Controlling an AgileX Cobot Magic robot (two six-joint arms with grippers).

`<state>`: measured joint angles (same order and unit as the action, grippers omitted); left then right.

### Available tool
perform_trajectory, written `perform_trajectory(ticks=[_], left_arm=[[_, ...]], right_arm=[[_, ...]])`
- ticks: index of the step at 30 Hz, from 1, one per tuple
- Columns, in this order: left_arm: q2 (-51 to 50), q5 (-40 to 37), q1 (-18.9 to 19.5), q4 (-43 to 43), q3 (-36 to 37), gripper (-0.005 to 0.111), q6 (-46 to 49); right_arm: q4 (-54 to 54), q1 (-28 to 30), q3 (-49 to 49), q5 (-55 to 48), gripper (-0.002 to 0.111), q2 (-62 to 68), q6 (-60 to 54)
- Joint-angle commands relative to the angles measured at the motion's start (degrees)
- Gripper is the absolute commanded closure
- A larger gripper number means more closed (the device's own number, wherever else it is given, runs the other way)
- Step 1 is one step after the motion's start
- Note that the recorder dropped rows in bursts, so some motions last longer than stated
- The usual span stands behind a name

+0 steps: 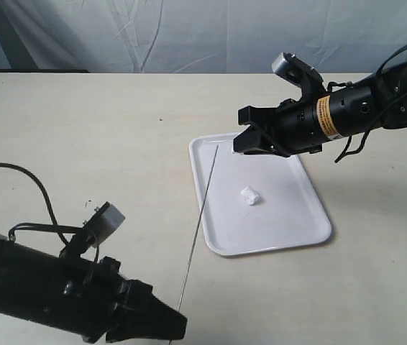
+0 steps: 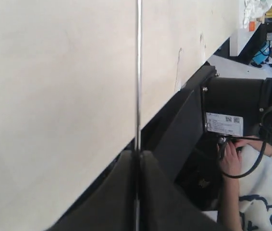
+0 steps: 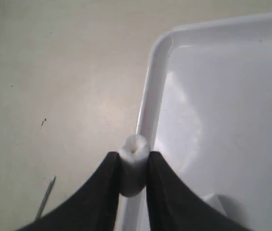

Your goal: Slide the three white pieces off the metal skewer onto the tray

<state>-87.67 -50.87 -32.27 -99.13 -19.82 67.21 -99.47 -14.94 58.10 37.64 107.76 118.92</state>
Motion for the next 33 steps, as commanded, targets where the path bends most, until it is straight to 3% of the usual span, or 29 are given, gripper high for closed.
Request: perform_trajectory(ticks=[1,8,13,21,33], left_arm=[[0.6,0.6,-0.4,-0.8,-2.5,0.107,0.7],[-0.5,7.1,-0.3,-0.8,-6.4,0.107,-4.2],[-3.1,6.9,-0.3,-0.8,-9.8,0.107,-5.7],[-12.3,9.3,-0.3,-0.8,-17.5,0.107,-7.9],[-29.4,7.0,1.6,-0.8,-32.5,0.107,-11.2]], right_arm=[[-0.5,0.3,0.3,2.5,0.089,0.0,0.0],[-0.5,0.3,0.3,1.8,0.086,0.0,0.0],[-0.5,0.3,0.3,2.1,0.060,0.0,0.3],[-0.5,2.9,0.3,2.8,0.060,-1.2,-0.5],[-0.5,14.2,0.3,21.3,0.060,-5.3,-2.8]])
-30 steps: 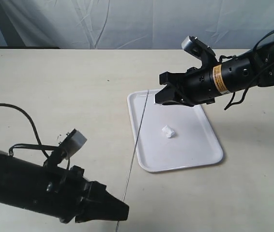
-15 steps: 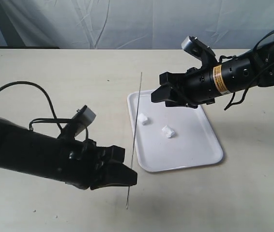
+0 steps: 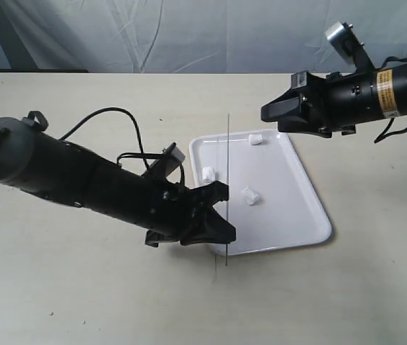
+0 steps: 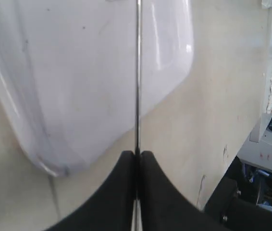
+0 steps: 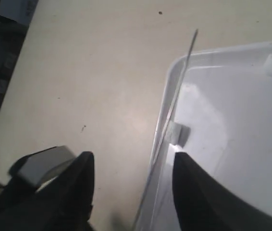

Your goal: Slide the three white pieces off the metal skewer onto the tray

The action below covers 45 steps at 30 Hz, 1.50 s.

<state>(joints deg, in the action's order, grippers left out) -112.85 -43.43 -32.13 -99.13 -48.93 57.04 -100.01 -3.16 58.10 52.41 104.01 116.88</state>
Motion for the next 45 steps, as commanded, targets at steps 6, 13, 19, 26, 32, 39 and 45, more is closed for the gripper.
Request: perform_trajectory(ticks=[6,13,19,26,32,39,45], left_arm=[[-8.9,-2.3,3.7,-0.8,-7.9,0.106,-3.0],[-9.3,-4.3,3.7,-0.8,-8.7,0.098,-5.0],[-9.3,-11.4,3.7,1.7,-8.7,0.094,-6.1],[2.2,-2.7,3.7,6.4,-7.9,0.107,1.9],[27.8,17.5,3.7,35.8,-6.8,0.107,-9.7],[51.3,30.7,3.7,92.1,0.6,0.107,-53.2],[57.5,21.6,6.0,131.4,5.2,0.107,-88.8]], right_arm=[[0.1,2.6,0.3,15.3,0.060,-1.8,-0.8],[0.1,2.6,0.3,14.3,0.060,-1.8,-0.8],[0.1,2.6,0.3,14.1,0.060,-1.8,-0.8],[0.1,2.6,0.3,14.4,0.071,-5.3,-4.5],[0.1,2.6,-1.8,6.5,0.103,-20.4,-12.0],[0.1,2.6,-19.9,-36.4,0.109,-49.0,-18.4],[0.1,2.6,-31.2,-46.3,0.109,-62.4,-23.6]])
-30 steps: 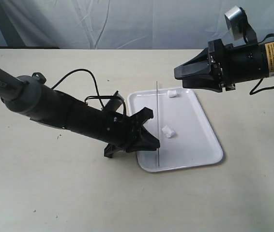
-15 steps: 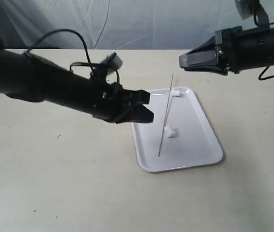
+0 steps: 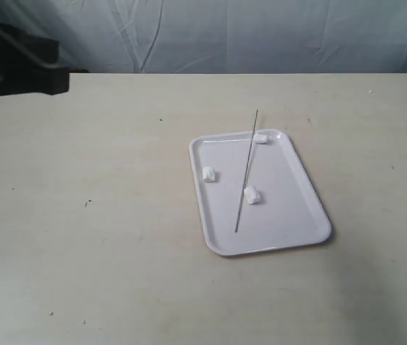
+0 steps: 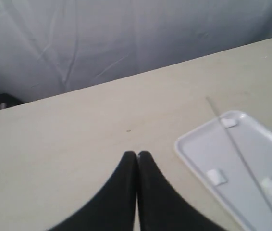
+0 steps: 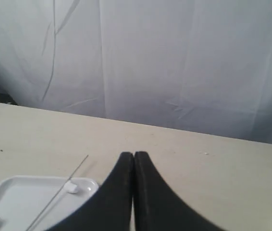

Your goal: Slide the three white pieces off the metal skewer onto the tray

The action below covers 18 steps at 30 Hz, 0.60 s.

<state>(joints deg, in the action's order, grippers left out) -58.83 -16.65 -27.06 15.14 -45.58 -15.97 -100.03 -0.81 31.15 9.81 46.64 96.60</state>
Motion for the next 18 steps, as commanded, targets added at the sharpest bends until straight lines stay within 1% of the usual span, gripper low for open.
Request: perform_trajectory(ticks=[1,3,6,11,18], left_arm=[[4.5,-6.4,1.2,19.2,2.2,0.107,-18.4],[7.6,-9.7,1.4,24.4,3.5,0.107,-23.2],[13.1,-13.0,1.4,26.7,5.2,0.107,-23.7],[22.7,-17.7,1.4,26.9,8.2,0.107,-23.7],[36.3,-18.2,1.4,25.3,13.1,0.107,-23.8]], right_arm=[[0.1,0.3,-5.2,-4.4,0.109,-6.0,-3.9],[0.1,0.3,-6.7,-6.2,0.109,-7.8,-3.9],[0.1,0.3,-7.6,-9.2,0.109,-9.4,-3.5],[0.1,0.3,-9.0,-7.1,0.109,-10.9,-3.0],[0.1,0.3,-9.8,-6.3,0.109,-11.4,-3.0]])
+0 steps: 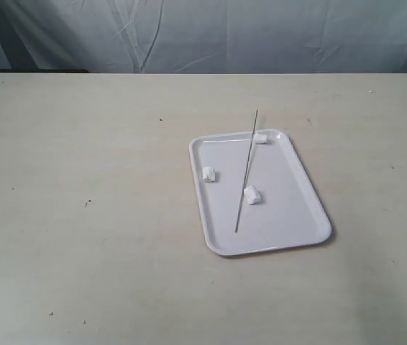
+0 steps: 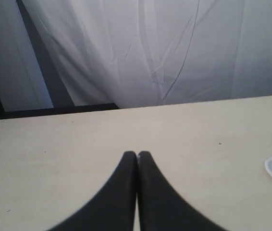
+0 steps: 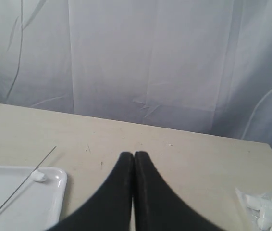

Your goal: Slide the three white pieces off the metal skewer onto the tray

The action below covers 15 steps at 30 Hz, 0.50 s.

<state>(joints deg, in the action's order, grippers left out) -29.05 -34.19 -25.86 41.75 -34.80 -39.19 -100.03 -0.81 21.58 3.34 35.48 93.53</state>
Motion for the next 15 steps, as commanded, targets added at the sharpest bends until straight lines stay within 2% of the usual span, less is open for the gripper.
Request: perform_trajectory(ticks=[1,3,8,12,15], left_arm=[[8.0,-0.7,0.2,-2.0,2.8,0.107,-0.6],[10.4,-1.2,0.2,-4.9,3.4,0.107,-0.1],[14.5,-8.4,0.2,-13.9,3.4,0.107,11.2],[15.2,-16.8,0.2,-12.7,3.4,0.107,11.5],[15.2,-18.5,0.2,-12.7,3.4,0.107,11.5]], right_arm=[[0.1,0.3,-0.3,0.2,0.109,-0.3,0.1],[0.1,0.3,-0.3,0.2,0.109,-0.3,0.1],[0.1,0.3,-1.3,0.2,0.109,-2.2,0.1],[0.4,0.3,-7.0,0.0,0.109,-9.1,0.1],[0.4,0.3,-12.9,-1.3,0.109,-15.2,0.1]])
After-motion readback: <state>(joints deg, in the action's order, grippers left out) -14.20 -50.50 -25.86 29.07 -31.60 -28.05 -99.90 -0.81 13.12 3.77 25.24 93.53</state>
